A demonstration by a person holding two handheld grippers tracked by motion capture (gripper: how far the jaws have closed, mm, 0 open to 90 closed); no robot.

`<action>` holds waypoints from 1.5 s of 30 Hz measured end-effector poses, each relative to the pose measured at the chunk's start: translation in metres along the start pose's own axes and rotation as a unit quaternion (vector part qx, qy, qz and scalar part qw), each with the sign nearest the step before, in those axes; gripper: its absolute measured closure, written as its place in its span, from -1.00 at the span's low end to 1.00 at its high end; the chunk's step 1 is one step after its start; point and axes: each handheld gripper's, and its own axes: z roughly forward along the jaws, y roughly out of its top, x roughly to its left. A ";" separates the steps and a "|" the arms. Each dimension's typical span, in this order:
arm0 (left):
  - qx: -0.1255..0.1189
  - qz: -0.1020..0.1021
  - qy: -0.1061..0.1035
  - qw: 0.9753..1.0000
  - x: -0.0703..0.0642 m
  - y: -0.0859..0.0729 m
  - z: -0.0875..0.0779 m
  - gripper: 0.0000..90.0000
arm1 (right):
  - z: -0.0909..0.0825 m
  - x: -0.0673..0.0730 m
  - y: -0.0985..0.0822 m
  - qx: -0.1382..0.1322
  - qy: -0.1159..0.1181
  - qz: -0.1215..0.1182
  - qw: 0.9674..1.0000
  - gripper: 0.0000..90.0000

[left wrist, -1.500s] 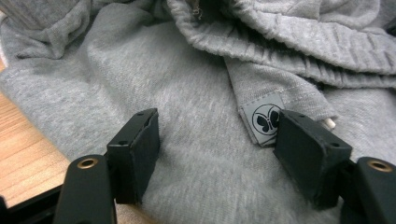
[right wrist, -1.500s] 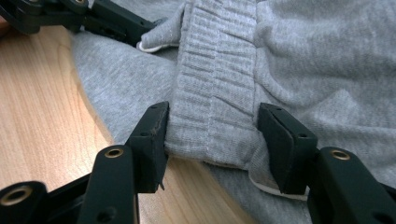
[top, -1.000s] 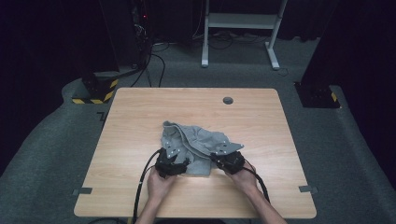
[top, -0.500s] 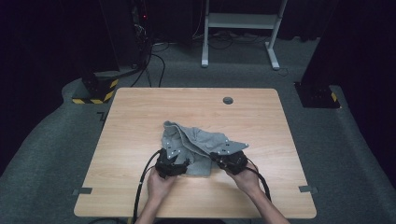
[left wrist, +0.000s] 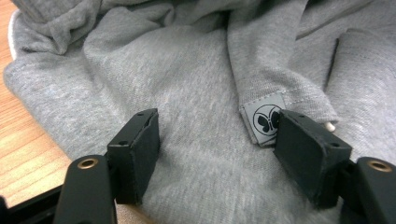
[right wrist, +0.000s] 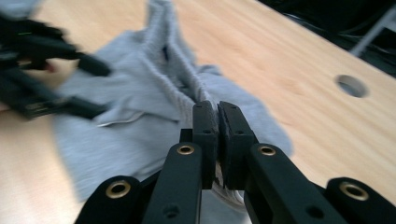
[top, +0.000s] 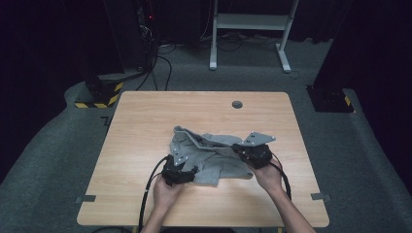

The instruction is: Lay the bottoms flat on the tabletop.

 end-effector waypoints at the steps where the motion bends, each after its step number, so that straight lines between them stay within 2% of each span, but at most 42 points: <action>1: 0.000 0.000 0.000 1.000 0.000 0.000 0.000 -0.31 | 0.001 -0.005 0.001 0.000 -0.008 0.004 1.000 0.91; 9: 0.000 0.000 0.000 1.000 0.000 0.000 0.000 -0.31 | 0.016 -0.043 0.006 0.013 -0.058 0.044 0.997 0.91; 13: -0.001 0.008 -0.010 1.000 -0.002 0.000 -0.001 -0.24 | 0.021 -0.056 0.005 0.010 -0.067 0.070 0.995 0.91; 17: -0.001 0.015 -0.014 1.000 -0.004 0.000 -0.001 -0.23 | 0.021 -0.064 0.001 0.017 -0.074 0.091 0.993 0.91; 21: 0.000 0.015 -0.014 1.000 -0.004 0.000 -0.001 -0.24 | 0.023 -0.067 0.000 0.021 -0.083 0.100 0.991 0.90; 23: 0.000 0.015 -0.014 1.000 -0.004 0.000 -0.001 -0.24 | 0.031 -0.068 -0.001 0.033 -0.090 0.112 0.989 0.90; 27: 0.000 0.015 -0.014 1.000 -0.004 0.000 -0.001 -0.25 | 0.057 -0.070 -0.009 0.072 -0.112 0.112 0.985 0.89; 29: 0.000 0.014 -0.014 1.000 -0.004 0.000 -0.001 -0.25 | 0.064 -0.070 -0.012 0.078 -0.114 0.121 0.983 0.88; 31: 0.000 0.015 -0.014 1.000 -0.004 0.000 -0.001 -0.25 | 0.067 -0.069 -0.014 0.077 -0.117 0.119 0.983 0.85; 33: 0.000 0.014 -0.014 1.000 -0.004 0.000 -0.001 -0.25 | 0.064 -0.069 -0.015 0.065 -0.118 0.126 0.983 0.66; 36: 0.000 0.015 -0.013 1.000 -0.004 0.000 -0.001 -0.25 | 0.052 -0.067 -0.016 0.037 -0.118 0.132 0.984 0.36; 39: -0.001 0.015 -0.013 1.000 -0.004 0.000 -0.001 -0.25 | 0.034 -0.060 -0.017 0.003 -0.111 0.128 0.985 0.25; 42: -0.001 0.015 -0.012 1.000 -0.004 0.000 0.000 -0.25 | 0.018 -0.047 -0.017 -0.019 -0.088 0.112 0.990 0.29; 45: -0.001 0.015 -0.012 1.000 -0.004 0.000 0.000 -0.25 | 0.014 -0.035 -0.021 -0.010 -0.050 0.096 0.994 0.35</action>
